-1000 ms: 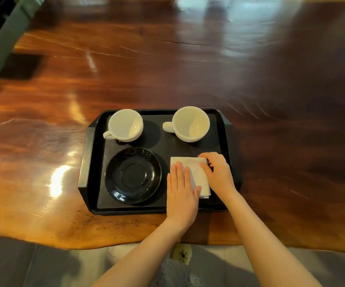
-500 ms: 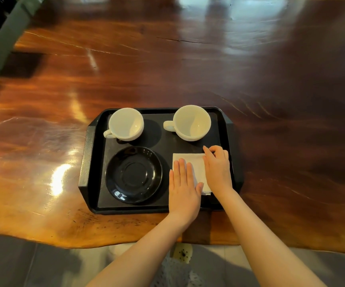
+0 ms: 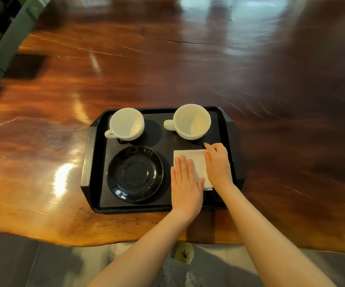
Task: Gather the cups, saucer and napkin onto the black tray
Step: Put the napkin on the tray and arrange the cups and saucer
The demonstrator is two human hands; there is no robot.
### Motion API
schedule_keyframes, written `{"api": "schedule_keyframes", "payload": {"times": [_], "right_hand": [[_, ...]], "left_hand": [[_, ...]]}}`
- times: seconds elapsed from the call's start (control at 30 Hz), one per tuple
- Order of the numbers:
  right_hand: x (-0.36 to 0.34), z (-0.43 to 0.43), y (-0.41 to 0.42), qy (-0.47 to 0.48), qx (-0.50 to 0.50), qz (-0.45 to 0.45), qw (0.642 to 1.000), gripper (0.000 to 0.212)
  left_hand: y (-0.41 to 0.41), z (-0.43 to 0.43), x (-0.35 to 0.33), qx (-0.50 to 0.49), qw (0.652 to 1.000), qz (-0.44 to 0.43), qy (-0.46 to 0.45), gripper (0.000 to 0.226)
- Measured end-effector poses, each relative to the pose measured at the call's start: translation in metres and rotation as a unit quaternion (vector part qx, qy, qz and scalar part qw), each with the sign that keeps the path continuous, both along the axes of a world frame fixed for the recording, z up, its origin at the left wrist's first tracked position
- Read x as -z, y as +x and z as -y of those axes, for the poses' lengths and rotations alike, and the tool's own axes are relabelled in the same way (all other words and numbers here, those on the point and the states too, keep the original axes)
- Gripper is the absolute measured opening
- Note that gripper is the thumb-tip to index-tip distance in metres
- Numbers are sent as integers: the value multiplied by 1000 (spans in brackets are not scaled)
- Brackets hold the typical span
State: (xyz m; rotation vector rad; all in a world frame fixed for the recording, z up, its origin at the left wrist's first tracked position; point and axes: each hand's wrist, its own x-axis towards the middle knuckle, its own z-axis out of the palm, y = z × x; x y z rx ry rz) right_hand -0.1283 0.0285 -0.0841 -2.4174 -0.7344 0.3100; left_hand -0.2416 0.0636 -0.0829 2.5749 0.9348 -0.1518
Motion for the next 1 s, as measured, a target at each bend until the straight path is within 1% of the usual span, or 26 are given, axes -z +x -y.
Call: {"api": "schedule_keyframes", "payload": {"times": [0.1, 0.17, 0.23, 0.3, 0.37, 0.43, 0.47, 0.57, 0.7, 0.83, 1.0], "right_hand": [[-12, 3, -1, 12, 16, -32, 999, 39], [-22, 8, -6, 25, 31, -36, 999, 38], [-33, 10, -20, 40, 15, -13, 999, 34], [-42, 6, -39, 37, -37, -2, 999, 32], [-49, -8, -60, 16, -103, -29, 994, 32], [-55, -26, -79, -8, -119, -83, 989, 33], [-57, -35, -86, -31, -115, -99, 988, 33], [-57, -52, -103, -94, -96, -114, 984, 32], [-53, -64, -110, -129, -28, -141, 981, 24], [-48, -68, -111, -134, 5, -157, 978, 28], [-46, -68, -115, -123, 53, -161, 978, 30]], "left_hand": [[-3, -4, -12, -2, 1000, 17, -18, 63], [-12, -16, -26, -7, 997, 69, -34, 60], [-31, -38, -40, -49, 988, 139, -52, 58], [-58, -67, -49, -121, 975, 176, -54, 55], [-88, -97, -51, -193, 966, 162, -50, 53], [-111, -123, -50, -245, 959, 124, -67, 50], [-119, -132, -49, -254, 958, 101, -83, 48], [-127, -147, -45, -258, 955, 60, -131, 46], [-125, -158, -40, -258, 950, 59, -163, 53], [-125, -166, -36, -239, 952, 67, -179, 47], [-124, -168, -39, -220, 951, 79, -202, 49]]}}
